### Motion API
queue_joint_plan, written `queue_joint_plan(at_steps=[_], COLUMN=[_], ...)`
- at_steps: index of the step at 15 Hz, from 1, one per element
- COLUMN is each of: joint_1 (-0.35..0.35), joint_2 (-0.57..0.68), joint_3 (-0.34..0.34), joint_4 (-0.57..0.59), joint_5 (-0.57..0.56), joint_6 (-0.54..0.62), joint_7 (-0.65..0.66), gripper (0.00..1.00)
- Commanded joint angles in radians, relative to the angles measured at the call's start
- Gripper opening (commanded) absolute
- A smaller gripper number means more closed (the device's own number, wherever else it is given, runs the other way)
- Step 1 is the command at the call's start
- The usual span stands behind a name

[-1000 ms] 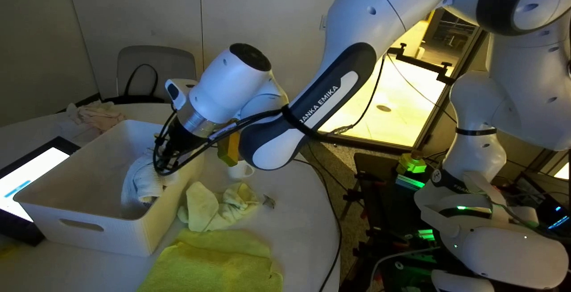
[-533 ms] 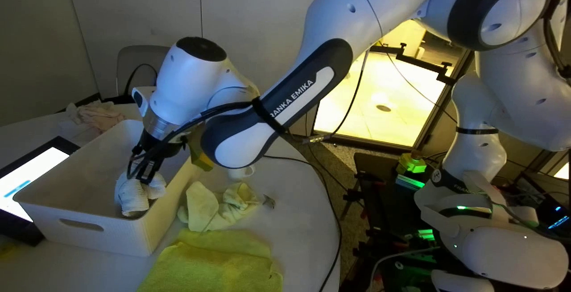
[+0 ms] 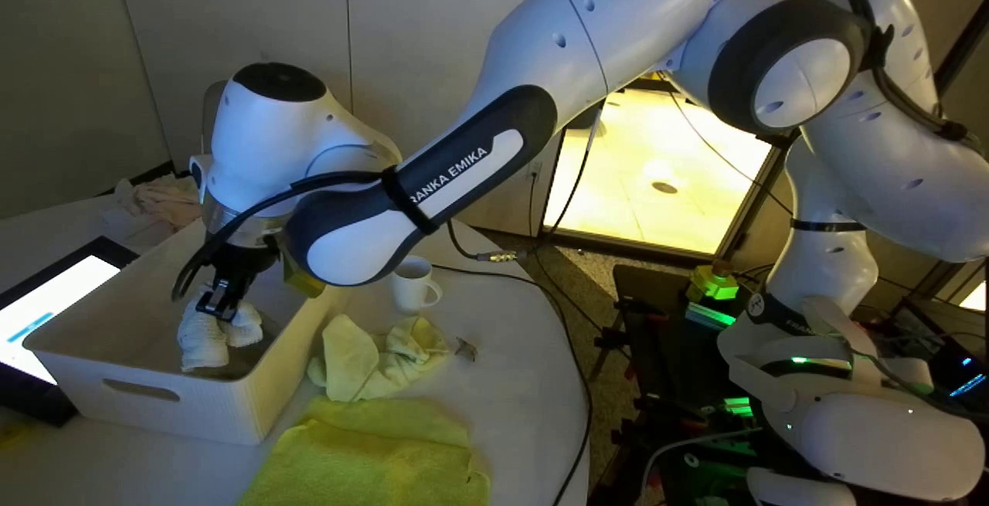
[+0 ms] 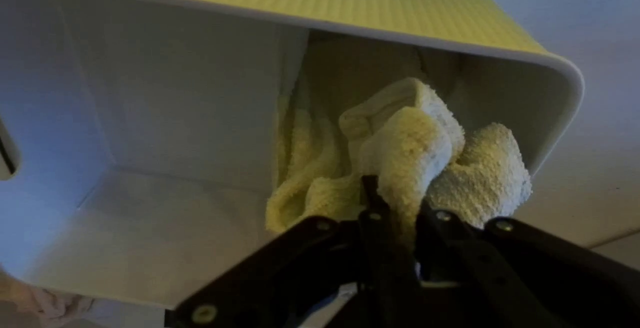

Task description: Pick up the clothes from the table and put them in the box and pick up the black objects from the table and put them in the cup

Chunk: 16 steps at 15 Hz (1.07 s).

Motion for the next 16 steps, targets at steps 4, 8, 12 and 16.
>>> queue_joint_plan(at_steps=[4, 8, 12, 16], joint_1=[0.003, -0.003, -0.029, -0.102], joint_2=[-0.034, -0.171, -0.305, -0.437], joint_3=[0.01, 0.029, 0.049, 0.114], joint_4=[-0.033, -0.244, -0.435, -0.641], joint_5=[-0.072, -0.101, -0.115, -0.082], joint_6=[-0.004, 0.096, 0.177, 0.177], joint_7=[0.036, 0.013, -0.016, -0.086], gripper=[0.68, 0.97, 1.0, 1.0])
